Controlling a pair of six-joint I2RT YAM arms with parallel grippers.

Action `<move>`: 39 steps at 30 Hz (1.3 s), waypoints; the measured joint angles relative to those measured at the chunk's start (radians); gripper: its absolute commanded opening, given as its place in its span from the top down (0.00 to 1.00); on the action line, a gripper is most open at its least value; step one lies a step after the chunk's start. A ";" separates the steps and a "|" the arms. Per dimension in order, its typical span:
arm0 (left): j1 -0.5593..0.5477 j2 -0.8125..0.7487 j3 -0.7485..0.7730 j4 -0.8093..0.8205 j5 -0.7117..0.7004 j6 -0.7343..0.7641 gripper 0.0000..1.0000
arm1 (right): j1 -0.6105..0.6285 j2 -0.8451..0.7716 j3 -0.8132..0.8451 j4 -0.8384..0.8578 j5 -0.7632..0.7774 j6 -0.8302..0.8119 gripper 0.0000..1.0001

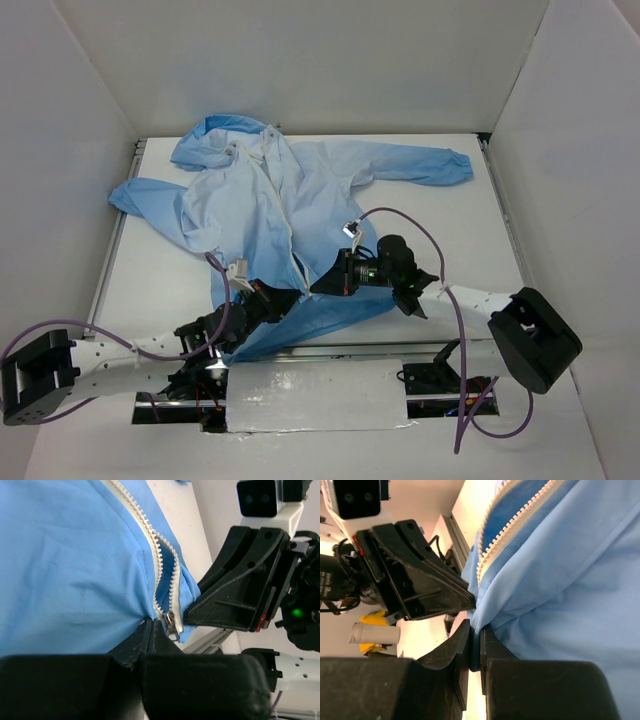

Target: Zip up the jacket

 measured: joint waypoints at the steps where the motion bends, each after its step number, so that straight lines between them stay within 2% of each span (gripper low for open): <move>1: 0.001 0.002 -0.004 0.016 0.007 0.013 1.00 | -0.005 0.002 0.006 0.003 -0.007 0.000 1.00; 8: 0.005 -0.006 -0.045 0.100 0.026 0.043 1.00 | -0.024 0.039 0.040 0.002 -0.031 -0.024 1.00; 16: 0.006 -0.104 -0.063 0.094 0.022 0.042 1.00 | -0.025 0.049 0.040 -0.011 -0.023 -0.071 1.00; 39: 0.009 -0.056 -0.096 0.245 0.063 0.073 1.00 | -0.074 0.123 0.015 0.234 -0.099 0.066 1.00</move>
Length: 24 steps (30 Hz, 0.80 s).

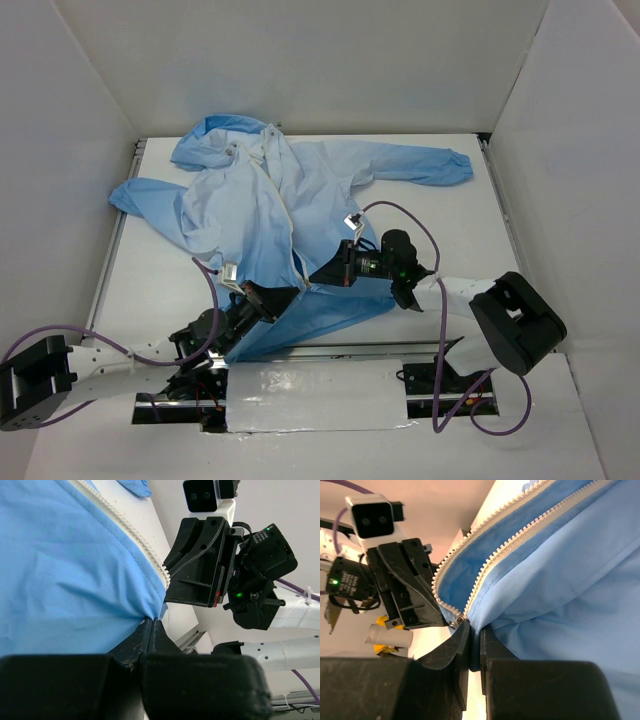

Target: Zip up the jacket

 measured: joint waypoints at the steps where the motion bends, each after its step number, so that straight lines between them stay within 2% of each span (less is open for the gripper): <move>1: 0.001 0.000 -0.002 0.005 0.000 0.000 1.00 | -0.002 0.000 0.000 0.010 -0.003 0.011 1.00; 7: 0.002 0.000 -0.013 0.047 0.000 -0.002 1.00 | -0.011 0.015 0.000 0.090 -0.036 0.076 1.00; 15: 0.002 0.000 -0.015 0.037 0.002 0.001 1.00 | -0.017 0.125 0.000 0.246 -0.092 0.162 0.99; 23: 0.009 0.023 -0.015 0.031 -0.001 0.010 1.00 | -0.017 0.147 -0.009 0.305 -0.121 0.174 0.87; 24: 0.013 0.030 -0.015 0.035 0.002 0.010 1.00 | -0.017 0.147 -0.013 0.304 -0.120 0.172 0.83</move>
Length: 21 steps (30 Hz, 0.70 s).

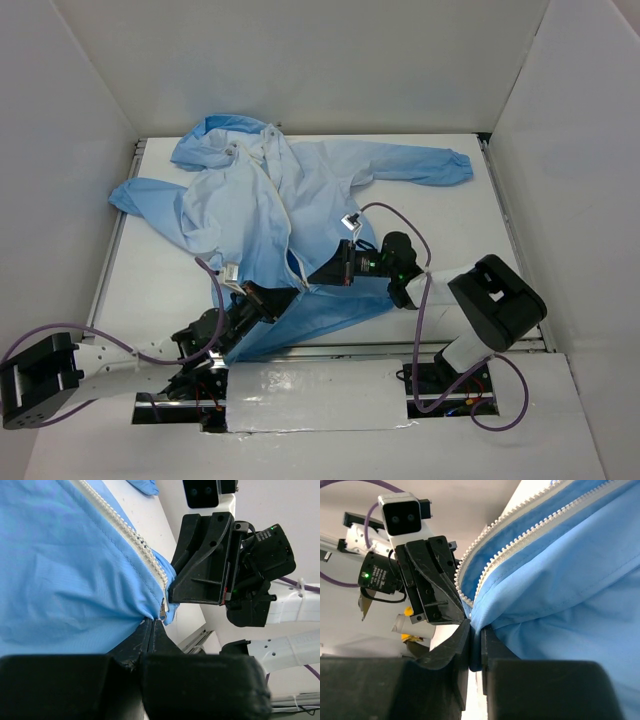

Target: Zip up the jacket

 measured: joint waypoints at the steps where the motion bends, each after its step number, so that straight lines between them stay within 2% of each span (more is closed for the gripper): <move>1: 0.004 0.008 0.000 0.003 0.005 0.000 1.00 | 0.000 0.000 -0.002 -0.003 0.002 -0.005 0.83; 9: 0.018 0.020 -0.007 0.029 0.050 -0.002 1.00 | 0.000 -0.033 0.001 -0.147 0.050 -0.083 0.86; 15: 0.024 0.037 -0.009 0.063 0.065 -0.019 1.00 | 0.001 -0.039 0.031 -0.244 0.057 -0.125 0.72; 21: 0.024 0.026 -0.009 0.060 0.066 -0.021 1.00 | 0.000 -0.078 0.048 -0.310 0.088 -0.155 0.68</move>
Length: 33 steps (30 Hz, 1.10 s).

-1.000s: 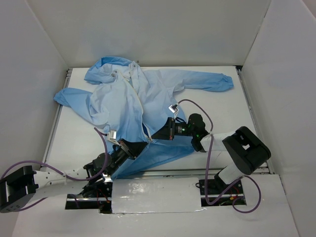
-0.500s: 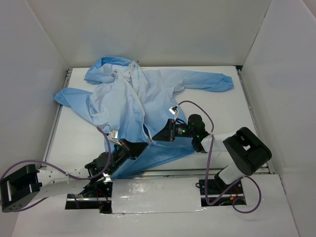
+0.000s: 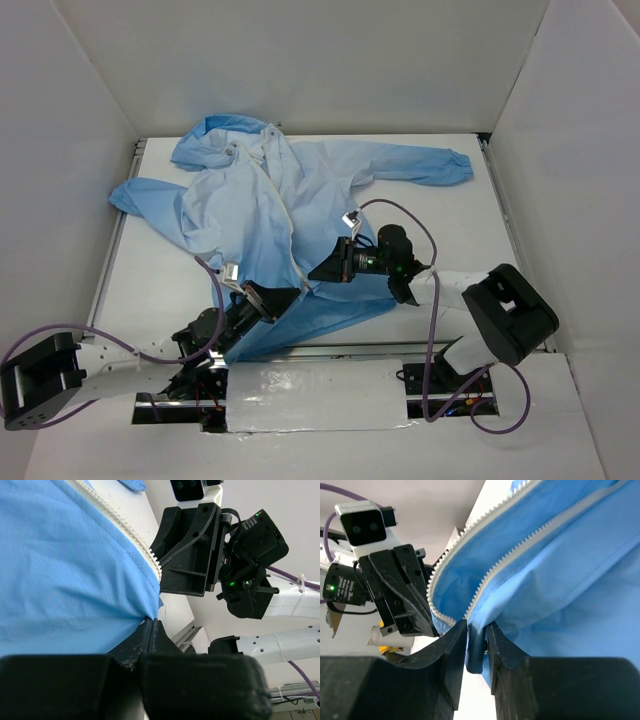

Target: Zip up the jacket

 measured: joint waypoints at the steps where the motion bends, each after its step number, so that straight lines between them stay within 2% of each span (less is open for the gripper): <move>1: 0.000 -0.003 0.000 0.000 0.000 0.000 1.00 | 0.000 -0.009 0.006 -0.016 0.006 -0.007 0.67; 6: 0.000 -0.005 0.000 0.000 -0.001 -0.014 1.00 | 0.000 -0.056 0.037 -0.077 0.024 -0.039 0.64; 9: 0.000 -0.001 0.000 0.001 -0.001 -0.023 1.00 | 0.000 -0.068 0.047 -0.101 0.031 -0.054 0.57; 11: 0.000 0.005 0.000 0.002 -0.001 -0.024 1.00 | 0.000 -0.069 0.053 -0.125 0.039 -0.062 0.48; 15: 0.000 0.019 0.000 0.001 0.000 -0.026 1.00 | -0.002 -0.076 0.067 -0.200 0.076 -0.089 0.37; 21: 0.000 0.034 0.000 0.005 0.006 -0.026 1.00 | -0.006 -0.124 0.131 -0.378 0.200 -0.143 0.33; 22: 0.000 0.038 0.000 0.008 0.007 -0.027 1.00 | -0.006 -0.141 0.144 -0.417 0.231 -0.151 0.30; 27: 0.000 0.066 0.000 0.023 0.012 -0.030 1.00 | -0.007 -0.251 0.171 -0.571 0.333 -0.174 0.30; 33: 0.000 0.130 0.000 0.065 0.032 -0.050 1.00 | 0.008 -0.406 0.150 -0.692 0.336 -0.151 0.36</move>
